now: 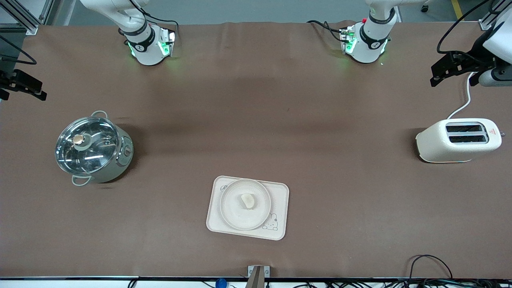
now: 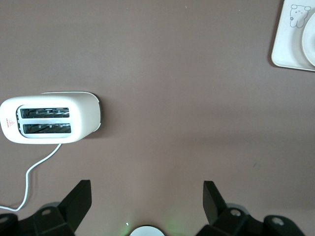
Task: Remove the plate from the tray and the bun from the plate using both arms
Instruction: 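Reach the right gripper to the white plate on the tray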
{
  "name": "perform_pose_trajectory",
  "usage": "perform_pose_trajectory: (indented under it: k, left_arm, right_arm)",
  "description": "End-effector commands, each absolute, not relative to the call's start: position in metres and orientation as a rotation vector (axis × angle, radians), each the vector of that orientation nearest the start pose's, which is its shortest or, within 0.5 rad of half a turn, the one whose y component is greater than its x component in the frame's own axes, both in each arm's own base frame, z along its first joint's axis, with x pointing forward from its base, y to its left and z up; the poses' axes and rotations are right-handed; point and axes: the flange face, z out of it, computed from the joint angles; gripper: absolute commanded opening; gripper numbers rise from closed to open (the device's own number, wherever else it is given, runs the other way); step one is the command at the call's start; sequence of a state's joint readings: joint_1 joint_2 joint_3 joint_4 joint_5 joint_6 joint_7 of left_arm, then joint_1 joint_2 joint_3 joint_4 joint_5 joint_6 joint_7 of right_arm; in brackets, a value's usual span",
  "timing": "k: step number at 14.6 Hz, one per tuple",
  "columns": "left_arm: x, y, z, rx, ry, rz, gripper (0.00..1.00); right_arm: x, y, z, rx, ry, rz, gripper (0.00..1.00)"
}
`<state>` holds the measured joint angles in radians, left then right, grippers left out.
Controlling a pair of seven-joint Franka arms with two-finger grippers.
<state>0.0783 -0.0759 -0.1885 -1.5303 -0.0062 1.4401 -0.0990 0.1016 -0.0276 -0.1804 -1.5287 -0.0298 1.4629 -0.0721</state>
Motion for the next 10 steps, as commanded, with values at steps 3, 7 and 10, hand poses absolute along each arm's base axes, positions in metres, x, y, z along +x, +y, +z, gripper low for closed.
perform_pose_trajectory:
  k: [3, 7, 10]
  left_arm:
    - [0.510, -0.060, 0.678, -3.133, 0.027, 0.028, 1.00]
    - [0.512, -0.062, 0.675, -3.135, 0.021, 0.037, 1.00]
    - [0.513, -0.059, 0.676, -3.138, 0.011, 0.033, 1.00]
  right_arm:
    - [0.530, -0.045, 0.652, -3.174, 0.022, 0.043, 1.00]
    - [0.533, -0.047, 0.652, -3.154, 0.014, 0.017, 1.00]
    - [0.546, -0.037, 0.639, -3.036, 0.016, 0.008, 1.00]
